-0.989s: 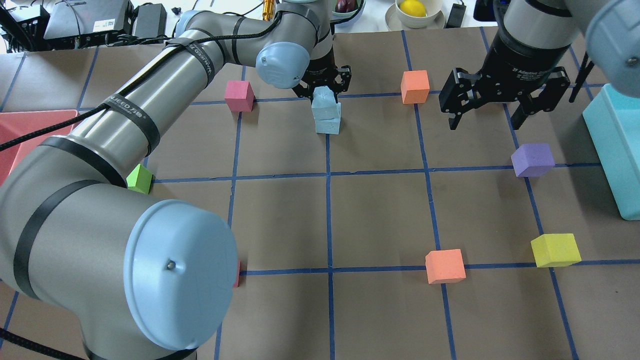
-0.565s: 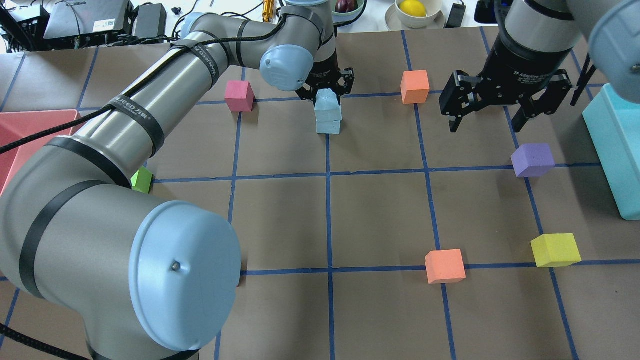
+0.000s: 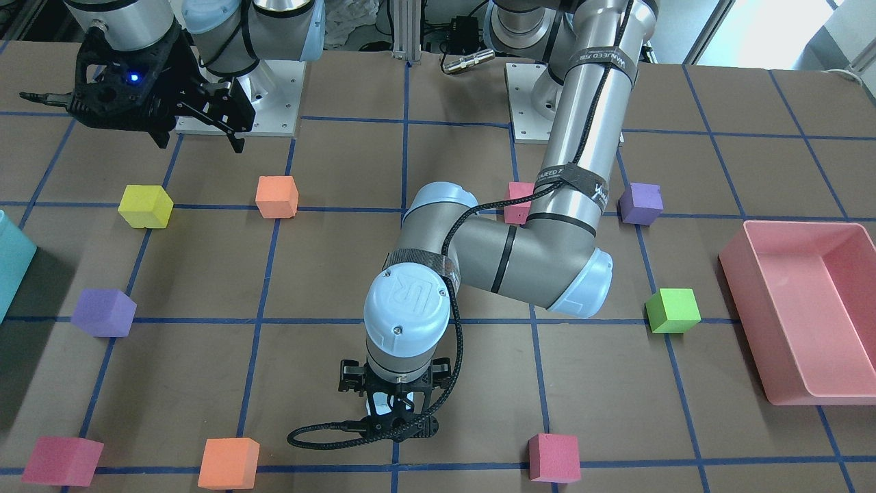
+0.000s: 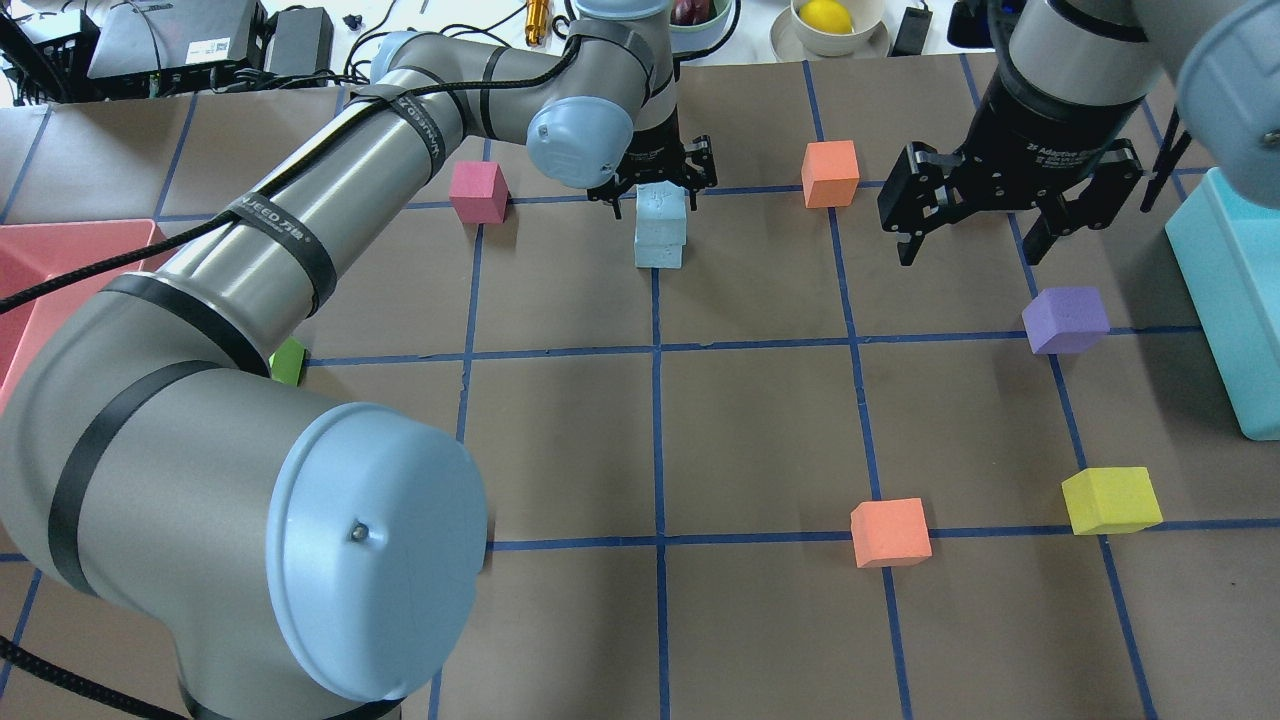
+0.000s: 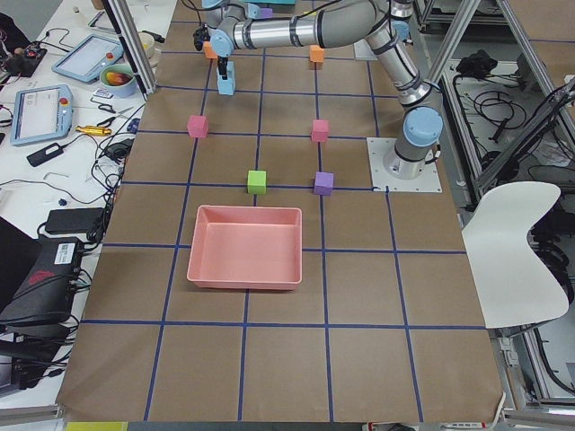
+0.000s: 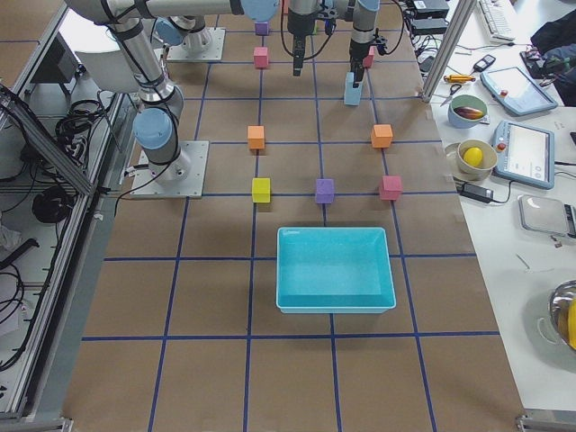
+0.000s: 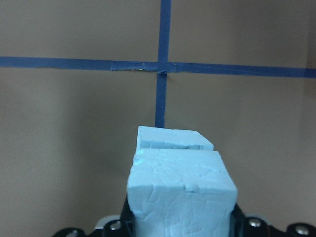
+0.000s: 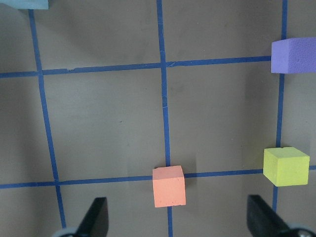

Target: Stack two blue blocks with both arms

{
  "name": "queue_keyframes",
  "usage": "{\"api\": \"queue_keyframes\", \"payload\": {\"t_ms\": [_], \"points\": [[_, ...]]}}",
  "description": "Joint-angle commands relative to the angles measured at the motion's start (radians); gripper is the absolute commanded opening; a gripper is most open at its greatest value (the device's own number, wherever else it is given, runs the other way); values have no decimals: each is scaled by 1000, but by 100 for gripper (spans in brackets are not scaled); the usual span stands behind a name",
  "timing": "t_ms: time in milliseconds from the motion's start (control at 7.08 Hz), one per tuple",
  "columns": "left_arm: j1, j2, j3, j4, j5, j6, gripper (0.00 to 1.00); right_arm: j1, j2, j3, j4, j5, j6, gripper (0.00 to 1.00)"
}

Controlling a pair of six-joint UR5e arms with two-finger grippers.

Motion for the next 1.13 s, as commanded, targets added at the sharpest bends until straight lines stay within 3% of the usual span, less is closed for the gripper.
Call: {"api": "queue_keyframes", "payload": {"t_ms": [0,141,565,707,989], "points": [[1,30,4,-4,0,5,100,-1,1,0,-8,0,-3,100],[32,59,-4,-28,2,63,100,-1,1,0,-9,2,-4,100],[180,267,-19,-418,9,379,100,3,3,0,-14,5,-9,100],[240,350,-51,-523,41,506,92,5,4,0,-14,3,-9,100],[261,545,-203,-524,62,538,94,0,6,0,-14,3,-7,100]]}}
